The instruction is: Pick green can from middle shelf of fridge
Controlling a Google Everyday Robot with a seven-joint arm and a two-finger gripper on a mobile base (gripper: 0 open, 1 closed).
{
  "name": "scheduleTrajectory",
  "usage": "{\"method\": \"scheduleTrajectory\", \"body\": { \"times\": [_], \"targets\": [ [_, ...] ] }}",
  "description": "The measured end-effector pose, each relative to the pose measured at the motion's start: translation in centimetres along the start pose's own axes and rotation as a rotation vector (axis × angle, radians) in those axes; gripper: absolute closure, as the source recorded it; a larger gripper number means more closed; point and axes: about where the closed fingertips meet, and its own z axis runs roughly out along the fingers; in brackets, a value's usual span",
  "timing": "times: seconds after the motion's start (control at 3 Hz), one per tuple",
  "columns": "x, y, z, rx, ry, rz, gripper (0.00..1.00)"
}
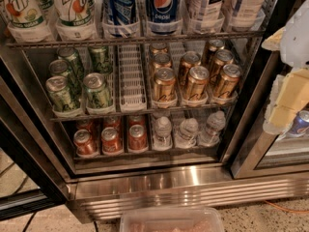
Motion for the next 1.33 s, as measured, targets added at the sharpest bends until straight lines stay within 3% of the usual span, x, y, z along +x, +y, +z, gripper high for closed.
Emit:
{"method": "scheduleTrajectory", "body": {
  "times": [0.33,0.67,1.33],
  "targets": [
    [-0.2,-0.2,-0.2,0.020,0.003,0.004,0.00],
    [-2.4,1.6,2.4,0.015,-0.046,0.039,0.00],
    [-10.1,8.8,15.1,-0.079,-0.157,0.043,0.00]
  ]
}}
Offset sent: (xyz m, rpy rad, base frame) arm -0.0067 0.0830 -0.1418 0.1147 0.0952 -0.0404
